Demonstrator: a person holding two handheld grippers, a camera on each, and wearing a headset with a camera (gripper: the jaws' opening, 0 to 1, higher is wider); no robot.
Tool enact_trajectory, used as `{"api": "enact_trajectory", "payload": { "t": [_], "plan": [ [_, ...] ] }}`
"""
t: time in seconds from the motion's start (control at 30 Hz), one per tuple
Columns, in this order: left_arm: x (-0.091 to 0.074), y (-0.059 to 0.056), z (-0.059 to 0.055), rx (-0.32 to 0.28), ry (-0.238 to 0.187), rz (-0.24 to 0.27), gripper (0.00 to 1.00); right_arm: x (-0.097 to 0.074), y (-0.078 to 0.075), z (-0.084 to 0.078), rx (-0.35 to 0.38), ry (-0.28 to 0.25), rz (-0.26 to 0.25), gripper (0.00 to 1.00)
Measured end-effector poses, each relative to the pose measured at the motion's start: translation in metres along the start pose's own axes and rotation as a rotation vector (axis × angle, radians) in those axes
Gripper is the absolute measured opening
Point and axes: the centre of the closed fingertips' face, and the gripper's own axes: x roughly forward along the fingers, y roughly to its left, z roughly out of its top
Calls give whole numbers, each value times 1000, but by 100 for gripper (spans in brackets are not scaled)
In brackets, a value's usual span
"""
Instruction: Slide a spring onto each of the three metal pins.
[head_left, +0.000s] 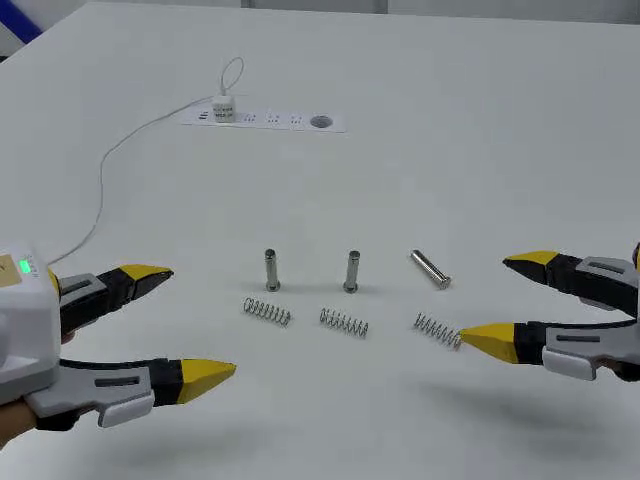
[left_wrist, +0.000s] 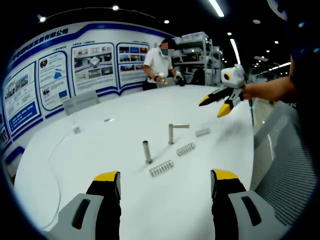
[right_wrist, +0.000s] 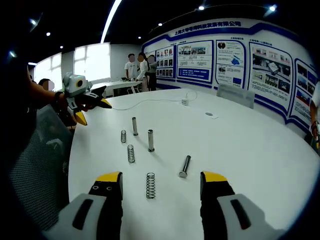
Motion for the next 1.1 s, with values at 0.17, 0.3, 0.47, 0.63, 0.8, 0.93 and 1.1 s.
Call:
{"api": "enact_trajectory", "payload": {
  "t": [0.17, 0.3, 0.47, 0.63, 0.8, 0.93, 1.1],
  "plan": [
    [0, -1, 1, 2, -4, -1, 75, 2, -4, 2, 21, 12, -11, 60],
    [0, -2, 2, 0, -6, 2, 75, 4, -8, 5, 33, 18, -25, 57],
    [0, -4, 3, 3, -6, 0, 75, 7, -14, 9, 35, 34, -41, 53],
    [1, -5, 4, 6, -10, -1, 74, 11, -20, 14, 25, 44, -57, 47],
    [1, -6, 4, 11, -9, 1, 75, 18, -26, 19, -4, 62, -72, 45],
    [1, -5, 4, 10, -9, 4, 75, 27, -31, 22, -4, 72, -77, 42],
    [1, -6, 4, 9, -9, 3, 75, 37, -34, 25, -4, 85, -82, 37]
  ]
}}
